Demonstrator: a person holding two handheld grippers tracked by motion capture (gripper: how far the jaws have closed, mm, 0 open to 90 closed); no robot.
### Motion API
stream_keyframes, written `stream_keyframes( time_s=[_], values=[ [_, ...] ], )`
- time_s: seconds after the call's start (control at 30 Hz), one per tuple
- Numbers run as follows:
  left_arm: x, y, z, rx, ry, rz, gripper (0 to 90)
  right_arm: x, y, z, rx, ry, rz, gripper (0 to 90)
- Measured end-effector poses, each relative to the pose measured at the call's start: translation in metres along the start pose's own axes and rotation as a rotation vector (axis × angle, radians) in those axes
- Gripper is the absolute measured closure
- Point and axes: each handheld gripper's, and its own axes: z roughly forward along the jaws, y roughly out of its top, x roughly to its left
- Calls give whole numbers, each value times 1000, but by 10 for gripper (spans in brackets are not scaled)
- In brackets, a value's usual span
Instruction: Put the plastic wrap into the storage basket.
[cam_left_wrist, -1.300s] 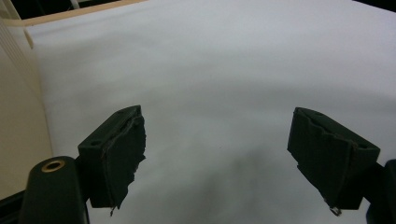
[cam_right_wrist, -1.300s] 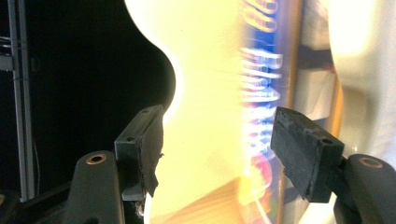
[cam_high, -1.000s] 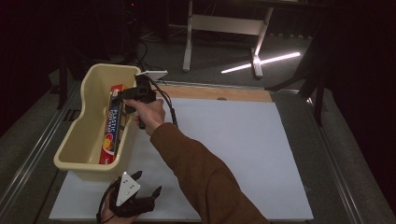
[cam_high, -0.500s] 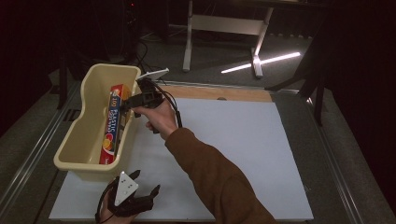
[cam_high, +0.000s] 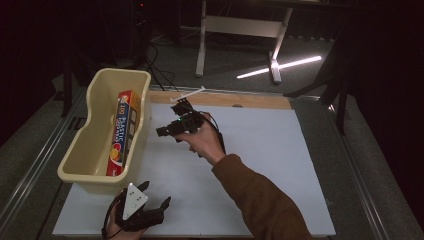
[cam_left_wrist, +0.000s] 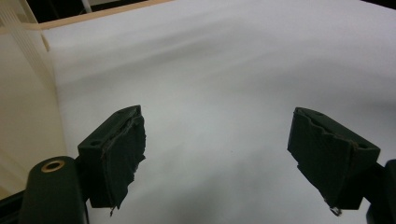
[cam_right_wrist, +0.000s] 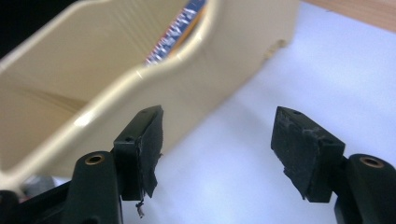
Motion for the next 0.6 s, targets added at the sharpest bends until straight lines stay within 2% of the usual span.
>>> stream_keyframes(
  time_s=[0.07,0.1,0.13,0.17,0.23,0.3,0.33,0.53,0.57,0.6],
  values=[
    [0,0,1,2,1,1,190,-4,-12,-5,-7,-12,-15,339],
    [0,0,1,2,1,1,190,-4,-12,-5,-7,-12,-15,339],
    [0,0,1,1,2,1,190,-10,-28,-11,-16,-28,-23,344],
    [0,0,1,1,2,1,190,-10,-28,-11,-16,-28,-23,344],
    [0,0,1,-1,4,0,190,-17,-47,-19,-31,-57,-48,344],
    [0,1,2,-2,5,-1,190,-18,-52,-21,-37,-64,-53,344],
    [0,1,2,-5,8,-3,190,-24,-68,-29,-63,-93,-63,344],
    [0,1,3,-6,11,-7,190,-37,-106,-47,-107,-153,-85,342],
    [0,1,3,-6,11,-7,190,-37,-106,-47,-107,-153,-85,342],
    [0,1,4,-3,14,-8,190,-41,-120,-53,-115,-167,-89,338]
  ],
)
